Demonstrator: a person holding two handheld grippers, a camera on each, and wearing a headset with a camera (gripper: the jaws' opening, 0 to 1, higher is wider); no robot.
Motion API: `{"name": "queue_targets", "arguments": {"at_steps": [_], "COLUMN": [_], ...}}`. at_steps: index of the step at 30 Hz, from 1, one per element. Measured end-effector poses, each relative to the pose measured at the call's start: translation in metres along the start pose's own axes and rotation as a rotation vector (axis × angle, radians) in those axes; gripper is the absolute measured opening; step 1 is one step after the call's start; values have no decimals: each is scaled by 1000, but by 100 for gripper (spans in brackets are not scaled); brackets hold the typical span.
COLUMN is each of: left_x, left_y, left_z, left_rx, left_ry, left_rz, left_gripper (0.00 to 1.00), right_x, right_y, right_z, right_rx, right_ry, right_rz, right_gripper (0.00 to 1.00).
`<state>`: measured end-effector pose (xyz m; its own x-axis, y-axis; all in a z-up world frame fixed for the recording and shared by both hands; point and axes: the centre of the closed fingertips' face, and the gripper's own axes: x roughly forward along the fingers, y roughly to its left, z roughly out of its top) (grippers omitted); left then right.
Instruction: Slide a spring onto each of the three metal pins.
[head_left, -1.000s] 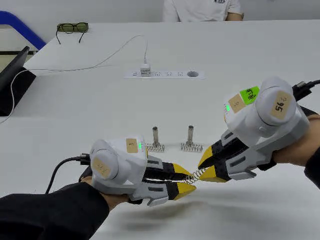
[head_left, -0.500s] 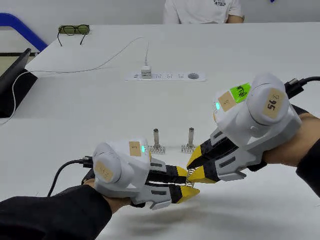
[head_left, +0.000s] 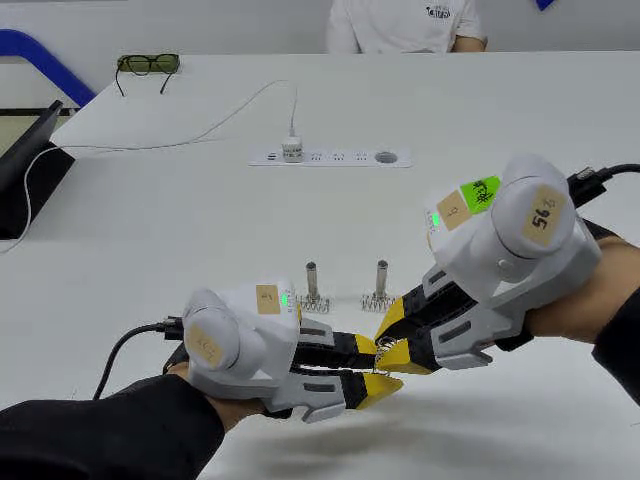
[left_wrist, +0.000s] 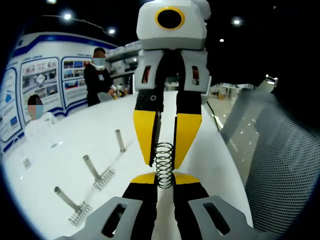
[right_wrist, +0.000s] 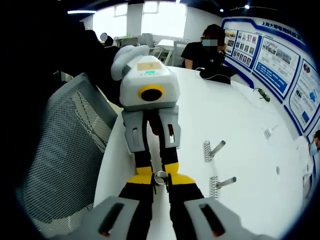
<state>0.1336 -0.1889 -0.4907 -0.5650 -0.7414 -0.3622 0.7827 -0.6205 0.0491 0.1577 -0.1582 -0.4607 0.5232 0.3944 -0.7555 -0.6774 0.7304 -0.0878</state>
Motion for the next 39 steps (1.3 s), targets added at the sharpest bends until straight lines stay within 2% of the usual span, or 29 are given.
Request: {"name": "queue_targets", "arguments": {"at_steps": [7,13,20,39], "left_x": [0,-2,-8,-31], "left_y": [2,5,10,24], "left_z": [3,2,0,-10], "left_rx": [-18,-30,-52,-114], "left_ry": [-12,-14,-18,-23], "left_rz": [6,20,48,141], "left_gripper": [12,17,24,39], "right_x": [-2,-10,-26,-64], "right_y": [-2,-10,-25,-52], "right_z": [2,-1,-12,-41], "right_rx": [7,24,54,132], "right_ry": [-5,-9,5,31], "right_rz": [-8,-33,-82,-194], "right_gripper": [12,12,12,12]}}
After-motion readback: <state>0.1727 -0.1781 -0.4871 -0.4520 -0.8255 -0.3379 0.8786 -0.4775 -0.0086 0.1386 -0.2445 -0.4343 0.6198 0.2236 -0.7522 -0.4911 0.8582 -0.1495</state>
